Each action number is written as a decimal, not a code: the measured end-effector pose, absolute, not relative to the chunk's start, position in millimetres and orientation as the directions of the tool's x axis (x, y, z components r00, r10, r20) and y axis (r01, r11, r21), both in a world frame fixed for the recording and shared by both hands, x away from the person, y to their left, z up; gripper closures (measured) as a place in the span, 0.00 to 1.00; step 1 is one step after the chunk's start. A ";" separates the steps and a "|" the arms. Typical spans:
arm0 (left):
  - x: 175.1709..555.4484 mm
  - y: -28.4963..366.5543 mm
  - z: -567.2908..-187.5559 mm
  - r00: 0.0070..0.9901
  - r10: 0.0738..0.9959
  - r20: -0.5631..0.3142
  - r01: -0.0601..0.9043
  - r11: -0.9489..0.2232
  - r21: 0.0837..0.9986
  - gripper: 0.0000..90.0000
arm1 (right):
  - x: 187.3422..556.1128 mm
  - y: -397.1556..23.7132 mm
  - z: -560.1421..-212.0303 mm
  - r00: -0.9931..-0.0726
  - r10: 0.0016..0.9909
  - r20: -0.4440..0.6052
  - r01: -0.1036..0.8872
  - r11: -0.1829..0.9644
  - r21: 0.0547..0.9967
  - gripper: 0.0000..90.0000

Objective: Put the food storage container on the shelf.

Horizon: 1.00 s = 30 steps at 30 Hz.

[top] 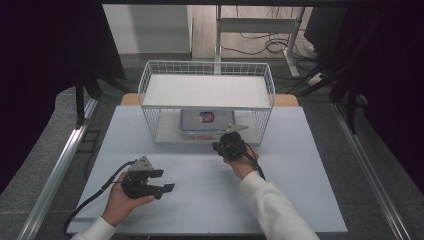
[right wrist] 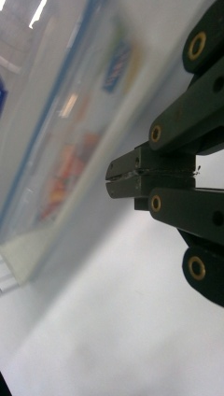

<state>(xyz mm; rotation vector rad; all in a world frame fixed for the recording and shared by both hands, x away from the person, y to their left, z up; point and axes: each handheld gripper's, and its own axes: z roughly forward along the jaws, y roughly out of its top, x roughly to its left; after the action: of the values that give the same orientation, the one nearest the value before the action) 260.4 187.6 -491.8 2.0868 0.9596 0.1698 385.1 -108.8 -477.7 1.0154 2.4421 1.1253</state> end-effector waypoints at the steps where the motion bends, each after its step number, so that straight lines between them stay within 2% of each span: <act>1: 260.4 187.6 -491.8 0.701 0.685 -0.198 0.575 -0.379 0.725 0.34 | 385.1 -108.8 -477.7 -0.719 0.693 0.047 0.486 0.454 0.747 0.99; 10: 264.4 187.1 -492.7 0.695 0.685 -0.217 0.585 -0.364 0.725 0.34 | 323.1 -172.3 -471.1 -0.754 0.651 0.086 0.467 0.439 0.768 0.99; 17: 267.0 186.9 -494.4 0.694 0.687 -0.215 0.588 -0.369 0.720 0.34 | 301.8 -204.5 -474.9 -0.747 0.656 0.107 0.489 0.433 0.757 0.98; 23: 270.1 187.9 -494.5 0.678 0.704 -0.212 0.594 -0.356 0.721 0.34 | 287.5 -229.5 -474.5 -0.743 0.661 0.106 0.491 0.430 0.758 0.94; 24: 270.7 187.3 -494.6 0.673 0.707 -0.220 0.597 -0.343 0.725 0.34 | 283.5 -238.7 -472.7 -0.743 0.660 0.110 0.489 0.423 0.763 0.88; 25: 270.7 187.3 -494.6 0.673 0.707 -0.220 0.597 -0.343 0.725 0.34 | 283.5 -238.7 -472.7 -0.743 0.660 0.110 0.489 0.423 0.763 0.88; 26: 272.3 187.3 -495.1 0.668 0.711 -0.220 0.599 -0.338 0.726 0.34 | 279.5 -246.9 -472.4 -0.738 0.668 0.097 0.482 0.420 0.769 0.72; 27: 272.3 187.3 -495.1 0.668 0.711 -0.220 0.599 -0.338 0.726 0.34 | 278.0 -250.2 -472.8 -0.733 0.674 0.086 0.479 0.423 0.769 0.62; 28: 273.0 187.4 -495.5 0.665 0.714 -0.217 0.599 -0.338 0.726 0.34 | 278.0 -250.2 -472.8 -0.733 0.674 0.086 0.479 0.423 0.769 0.62; 29: 273.1 187.4 -495.8 0.663 0.718 -0.213 0.600 -0.339 0.725 0.34 | 276.1 -256.9 -474.5 -0.723 0.689 0.058 0.474 0.433 0.767 0.49; 30: 273.0 187.5 -496.0 0.661 0.720 -0.209 0.600 -0.341 0.724 0.34 | 276.1 -256.9 -474.5 -0.723 0.689 0.058 0.474 0.433 0.767 0.49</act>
<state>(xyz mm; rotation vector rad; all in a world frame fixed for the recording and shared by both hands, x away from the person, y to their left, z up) 273.0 187.5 -496.0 2.0558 1.0203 0.1871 276.1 -256.9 -474.5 1.0090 2.4249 1.1697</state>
